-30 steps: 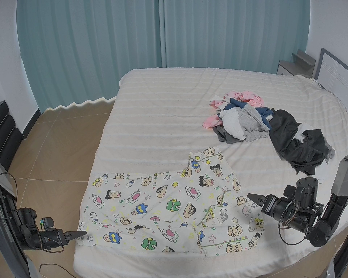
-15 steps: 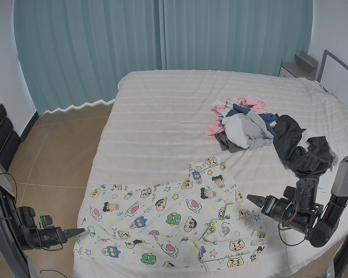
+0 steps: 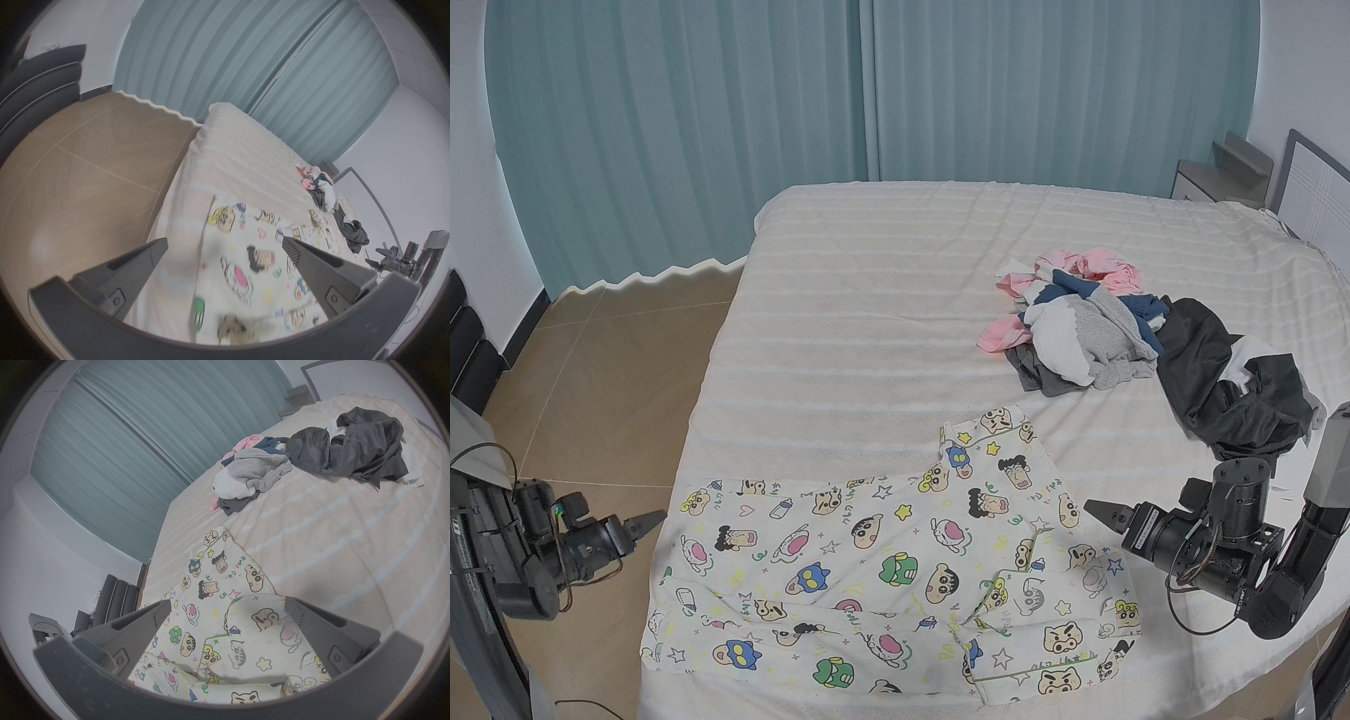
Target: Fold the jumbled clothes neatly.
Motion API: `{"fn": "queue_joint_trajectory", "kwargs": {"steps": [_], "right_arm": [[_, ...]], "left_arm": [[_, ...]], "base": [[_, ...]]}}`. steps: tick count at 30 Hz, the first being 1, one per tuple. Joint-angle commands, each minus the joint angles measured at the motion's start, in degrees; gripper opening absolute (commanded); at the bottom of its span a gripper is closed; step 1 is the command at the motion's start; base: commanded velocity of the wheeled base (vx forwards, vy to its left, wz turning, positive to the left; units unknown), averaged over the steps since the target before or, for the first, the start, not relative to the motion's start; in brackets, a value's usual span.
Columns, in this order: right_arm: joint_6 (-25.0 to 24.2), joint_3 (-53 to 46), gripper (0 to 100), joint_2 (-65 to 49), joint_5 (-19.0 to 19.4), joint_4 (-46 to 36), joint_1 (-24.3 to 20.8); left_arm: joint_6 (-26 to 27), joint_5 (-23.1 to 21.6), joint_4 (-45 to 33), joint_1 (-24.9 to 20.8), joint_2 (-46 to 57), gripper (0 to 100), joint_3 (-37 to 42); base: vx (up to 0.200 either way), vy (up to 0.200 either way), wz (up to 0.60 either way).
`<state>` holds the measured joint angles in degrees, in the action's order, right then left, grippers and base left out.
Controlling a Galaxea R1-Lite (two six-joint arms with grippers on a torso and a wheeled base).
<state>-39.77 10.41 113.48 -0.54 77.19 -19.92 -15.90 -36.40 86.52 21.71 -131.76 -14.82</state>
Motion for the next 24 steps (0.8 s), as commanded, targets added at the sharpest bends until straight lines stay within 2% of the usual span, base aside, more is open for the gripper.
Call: {"fn": "queue_joint_trajectory", "kwargs": {"steps": [1,4,7,17,20,24], "right_arm": [[-0.1,0.3,100,0.8,-0.1,0.1,-1.1],[-0.1,0.1,100,0.9,-0.3,0.1,-1.2],[-0.2,0.0,100,1.0,-1.0,0.1,-1.2],[-0.2,0.0,100,1.1,-1.0,0.1,-2.4],[-0.2,-0.1,100,1.1,-1.3,0.1,-3.1],[-0.2,-0.1,100,1.0,-1.3,0.1,-3.4]], "left_arm": [[-4.1,6.1,-15.9,-11.3,-1.3,100,-22.4],[-3.9,6.3,-26.0,-12.6,-1.7,100,-30.8],[-3.1,6.3,-29.9,-13.1,-3.1,100,-34.8],[1.1,6.2,-32.9,-13.4,-7.0,100,-39.1],[5.1,6.2,-36.7,-13.1,-7.3,100,-40.3],[6.8,6.2,-37.9,-13.0,-7.3,100,-40.5]], "base": [[0.0,0.0,0.0],[0.0,0.0,0.0],[0.0,0.0,0.0],[0.0,0.0,0.0],[0.0,0.0,0.0],[0.0,0.0,0.0]]}}
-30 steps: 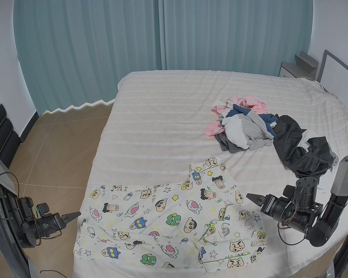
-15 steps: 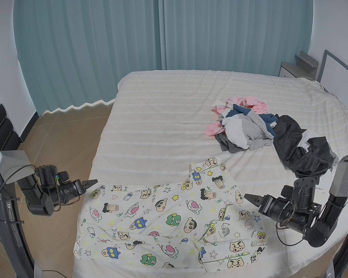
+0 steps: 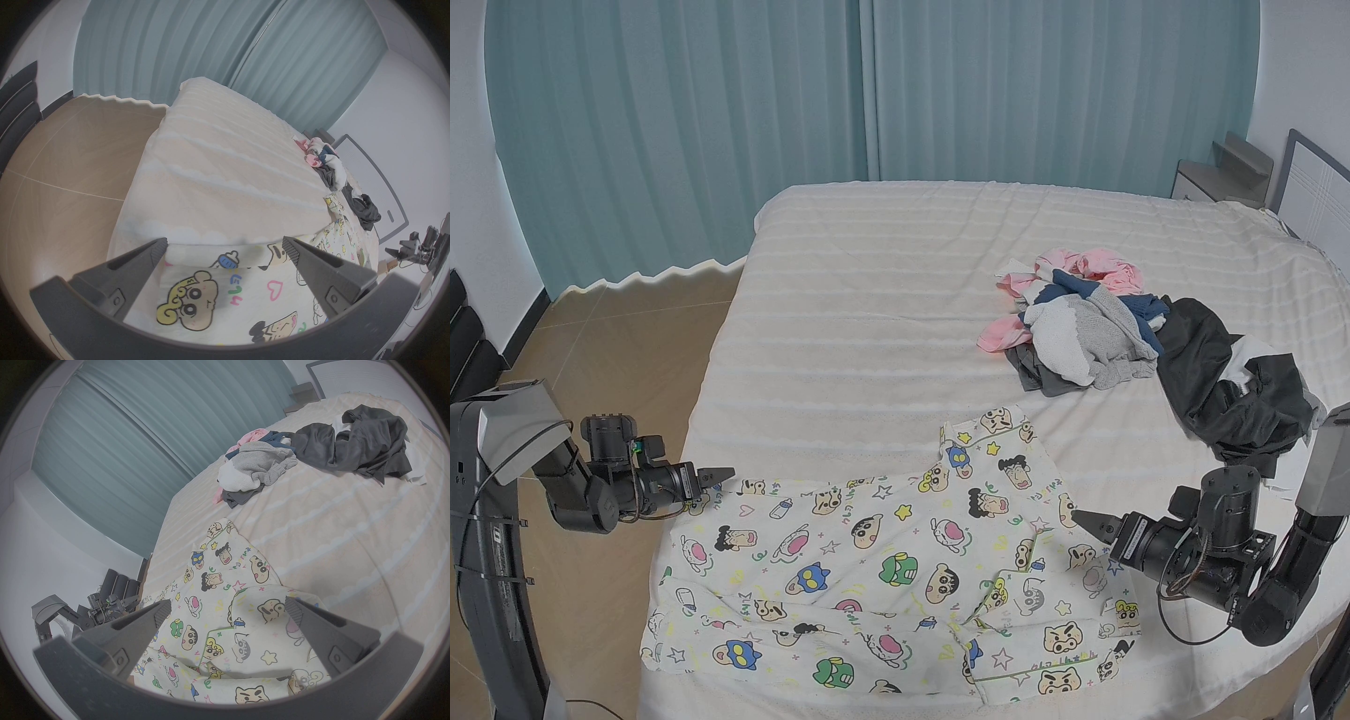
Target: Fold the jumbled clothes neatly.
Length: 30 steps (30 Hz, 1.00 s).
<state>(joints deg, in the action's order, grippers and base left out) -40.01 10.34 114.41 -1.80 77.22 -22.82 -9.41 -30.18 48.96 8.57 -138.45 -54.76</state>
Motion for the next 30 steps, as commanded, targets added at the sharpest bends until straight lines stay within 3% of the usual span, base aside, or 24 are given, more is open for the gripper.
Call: {"fn": "queue_joint_trajectory", "kwargs": {"steps": [1,22,23,27,30], "right_arm": [[0.0,-0.1,100,0.2,0.0,0.0,-0.5],[0.4,2.7,100,4.0,0.0,0.1,0.9],[0.4,3.5,100,4.4,0.0,0.1,1.2],[1.1,8.4,100,6.8,0.4,-1.2,3.8],[3.0,15.5,100,8.6,0.6,-6.9,5.1]], "left_arm": [[0.9,-0.1,-0.5,0.1,-0.6,100,-1.1],[4.1,-1.0,-5.2,0.4,-0.4,100,-0.5],[4.0,-1.2,-5.2,0.4,-0.3,0,-0.5],[3.9,-1.2,-5.0,0.5,-0.1,0,-0.3],[3.6,-1.2,-4.9,0.7,0.6,0,-0.3]], "base": [[0.0,0.0,0.0],[0.0,0.0,0.0],[0.0,0.0,0.0],[0.0,0.0,0.0],[0.0,0.0,0.0]]}}
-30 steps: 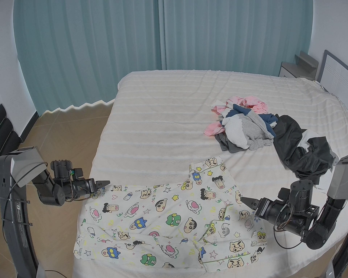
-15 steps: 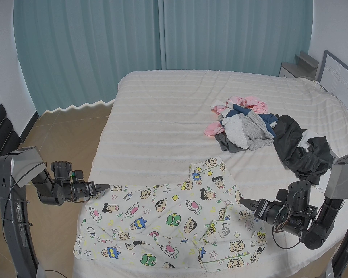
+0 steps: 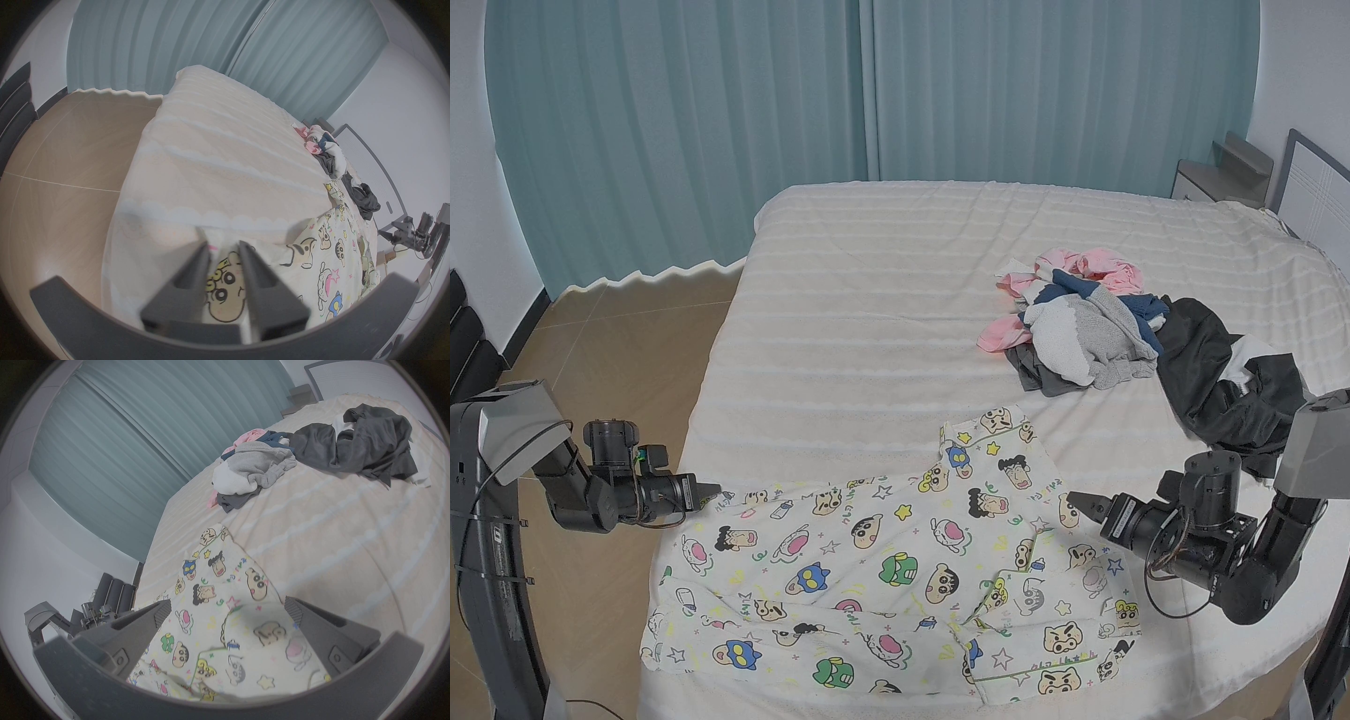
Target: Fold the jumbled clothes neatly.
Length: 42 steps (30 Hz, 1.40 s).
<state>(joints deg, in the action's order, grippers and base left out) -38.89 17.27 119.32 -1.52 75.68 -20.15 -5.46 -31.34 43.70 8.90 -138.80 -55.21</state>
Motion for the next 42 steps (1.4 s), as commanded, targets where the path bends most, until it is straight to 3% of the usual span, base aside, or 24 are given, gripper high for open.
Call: {"fn": "queue_joint_trajectory", "kwargs": {"steps": [1,14,34,42], "right_arm": [[2.1,11.6,100,4.1,0.3,-8.4,2.4],[5.0,46.1,100,14.5,2.5,-41.7,1.3],[6.1,56.1,100,21.8,2.5,-42.5,1.6],[8.7,61.5,100,25.2,2.7,-42.9,1.3]], "left_arm": [[-0.5,0.0,0.3,0.6,1.7,0,0.1],[-2.4,0.6,0.5,2.4,8.7,0,4.0],[-2.4,1.4,0.7,2.4,9.3,0,4.1],[-2.4,1.4,0.6,2.4,9.2,0,4.4]], "base": [[0.0,0.0,0.0],[0.0,0.0,0.0],[0.0,0.0,0.0],[0.0,0.0,0.0]]}}
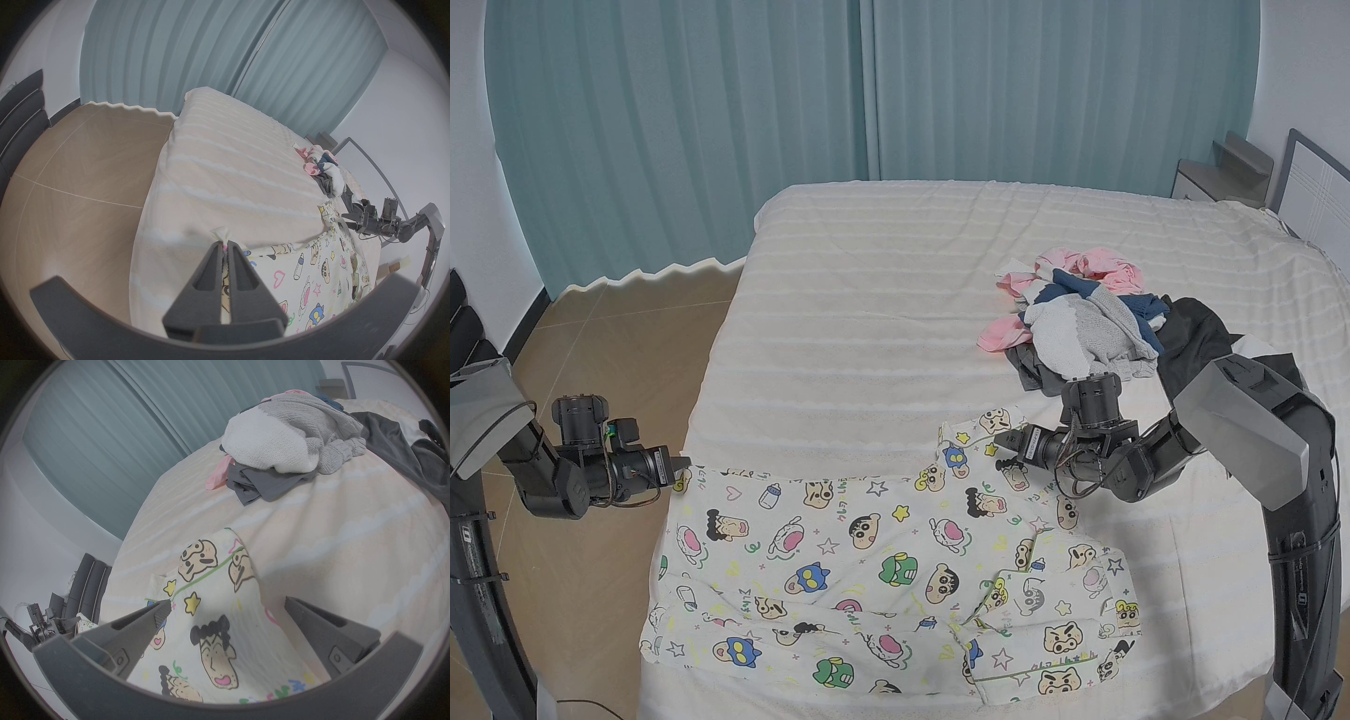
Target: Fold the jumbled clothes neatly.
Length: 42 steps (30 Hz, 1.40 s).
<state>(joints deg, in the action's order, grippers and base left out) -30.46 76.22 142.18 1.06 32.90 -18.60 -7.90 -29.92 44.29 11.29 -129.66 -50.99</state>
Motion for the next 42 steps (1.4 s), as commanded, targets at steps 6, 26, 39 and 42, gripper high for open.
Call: {"fn": "queue_joint_trajectory", "kwargs": {"steps": [6,26,39,42], "right_arm": [[1.7,5.1,0,3.8,0.4,-1.2,-0.6],[0.9,-0.7,0,-1.3,0.0,7.1,2.2],[0.9,-7.5,0,-4.6,2.8,11.2,2.3],[1.0,-8.2,0,-4.5,3.9,10.9,2.3]], "left_arm": [[0.1,0.0,0.0,-0.1,0.1,0,0.0],[0.2,2.0,0.4,-0.3,1.9,0,0.1],[0.2,3.3,5.6,-0.2,2.7,0,2.8],[0.2,3.3,5.6,-0.2,2.7,0,3.1]], "base": [[0.0,0.0,0.0],[0.0,0.0,0.0],[0.0,0.0,0.0],[0.0,0.0,0.0]]}}
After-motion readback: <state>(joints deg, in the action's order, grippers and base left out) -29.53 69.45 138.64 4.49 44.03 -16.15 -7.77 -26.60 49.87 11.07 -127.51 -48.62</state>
